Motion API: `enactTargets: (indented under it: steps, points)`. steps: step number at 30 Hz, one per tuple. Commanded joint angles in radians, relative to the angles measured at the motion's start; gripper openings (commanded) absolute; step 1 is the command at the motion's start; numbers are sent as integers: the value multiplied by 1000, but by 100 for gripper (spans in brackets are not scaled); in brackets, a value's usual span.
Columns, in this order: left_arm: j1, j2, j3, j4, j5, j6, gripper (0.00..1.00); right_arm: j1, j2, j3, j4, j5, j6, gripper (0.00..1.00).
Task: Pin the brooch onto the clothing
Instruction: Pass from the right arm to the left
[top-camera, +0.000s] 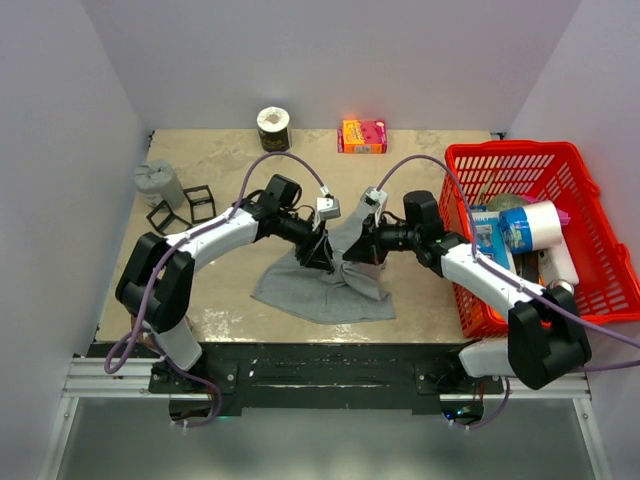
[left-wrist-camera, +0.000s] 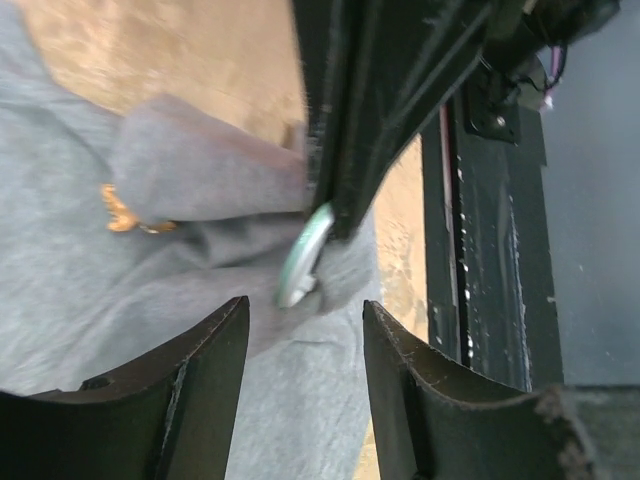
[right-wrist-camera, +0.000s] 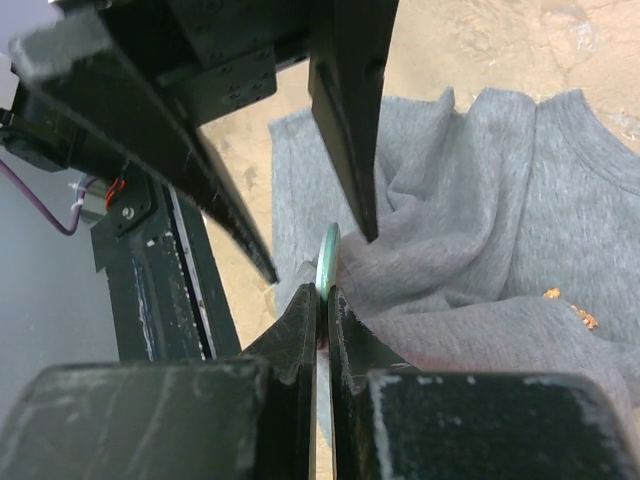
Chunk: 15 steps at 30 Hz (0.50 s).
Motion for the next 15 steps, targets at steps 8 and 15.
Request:
enactTargets:
  steps: [8,15]
  points:
    - [-9,0,48,-9,0,23,63,29,27,47,-50,-57,-53,0]
    - [-8,-1,45,25,17,3,66,50,41,48,-57,-65,-58,0]
